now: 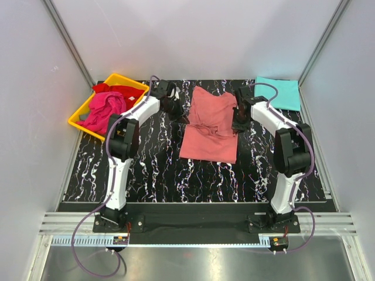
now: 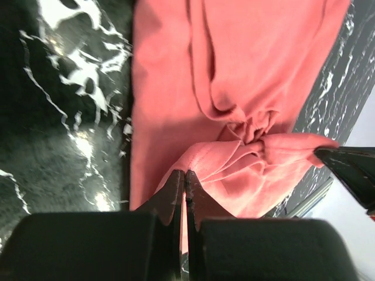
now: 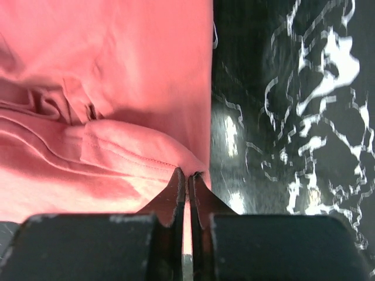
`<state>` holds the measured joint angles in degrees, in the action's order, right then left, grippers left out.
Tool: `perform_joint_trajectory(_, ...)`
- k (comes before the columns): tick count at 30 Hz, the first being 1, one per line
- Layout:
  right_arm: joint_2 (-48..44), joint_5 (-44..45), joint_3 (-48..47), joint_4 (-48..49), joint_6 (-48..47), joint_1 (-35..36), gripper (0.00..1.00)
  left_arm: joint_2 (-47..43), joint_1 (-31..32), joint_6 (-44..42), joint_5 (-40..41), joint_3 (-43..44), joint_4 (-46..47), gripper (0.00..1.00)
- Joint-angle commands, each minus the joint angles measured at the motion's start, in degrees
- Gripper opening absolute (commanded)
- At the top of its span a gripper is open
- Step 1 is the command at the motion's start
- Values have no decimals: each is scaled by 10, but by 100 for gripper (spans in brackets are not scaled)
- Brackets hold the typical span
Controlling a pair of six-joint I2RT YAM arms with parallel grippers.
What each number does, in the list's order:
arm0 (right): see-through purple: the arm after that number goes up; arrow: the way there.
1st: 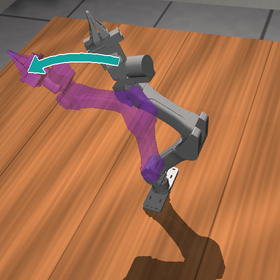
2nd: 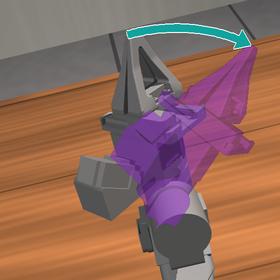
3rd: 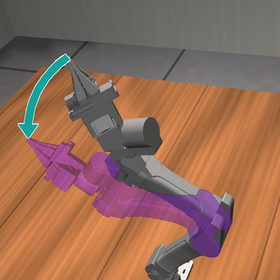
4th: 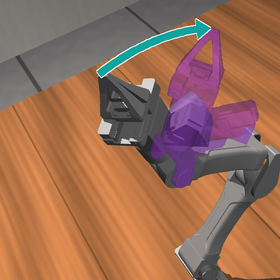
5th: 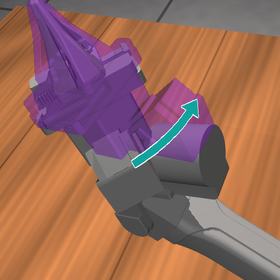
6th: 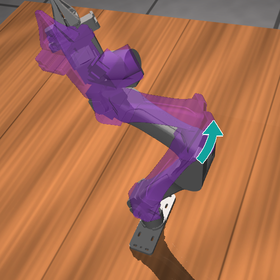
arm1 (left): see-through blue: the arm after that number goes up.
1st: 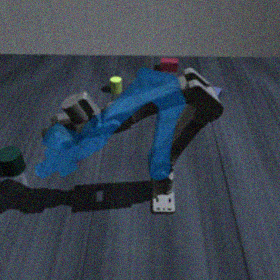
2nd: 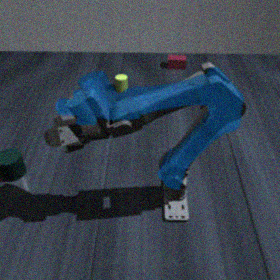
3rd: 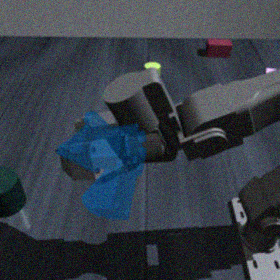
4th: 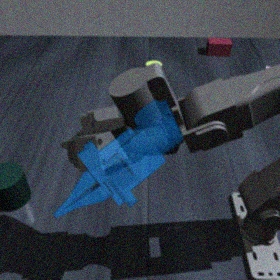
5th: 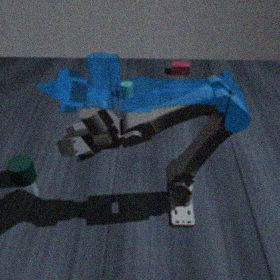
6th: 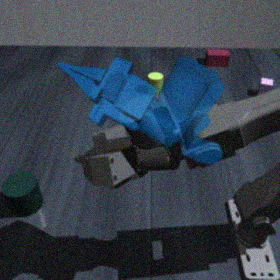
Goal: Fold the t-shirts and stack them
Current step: Fold the tshirt
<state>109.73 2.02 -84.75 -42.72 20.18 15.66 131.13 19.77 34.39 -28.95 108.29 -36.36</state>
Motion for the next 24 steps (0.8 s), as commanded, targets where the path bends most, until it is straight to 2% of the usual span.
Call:
perform_joint_trajectory(1,31,-18,-45,14,-13,-12,4,11,-8,8,-10,23,12,1)
perform_joint_trajectory(4,49,-37,-65,8,-6,-27,4,19,-11,14,-10,29,22,2)
perform_joint_trajectory(6,54,-40,-68,11,-1,-35,10,24,-13,15,-11,36,22,6)
perform_joint_trajectory(7,60,-39,-71,12,1,-43,11,28,-14,15,-9,41,22,10)
perform_joint_trajectory(8,63,-46,-77,12,2,-48,14,30,-15,16,-7,46,22,20)
perform_joint_trajectory(9,67,-51,-83,11,1,-50,16,32,-17,16,-12,50,28,25)
perform_joint_trajectory(11,77,-56,-101,-2,4,-55,25,30,-19,12,-49,47,45,29)
perform_joint_trajectory(12,77,-61,-103,-3,10,-55,33,27,-20,9,-63,46,66,35)
perform_joint_trajectory(15,58,-76,-95,-4,32,-56,41,6,-21,-1,-84,21,92,41)
perform_joint_trajectory(19,27,-82,-89,-9,52,-56,43,-48,-21,-18,-65,-21,90,42)
perform_joint_trajectory(24,-7,-58,-63,-25,72,-55,39,-120,-10,-75,19,-100,76,41)
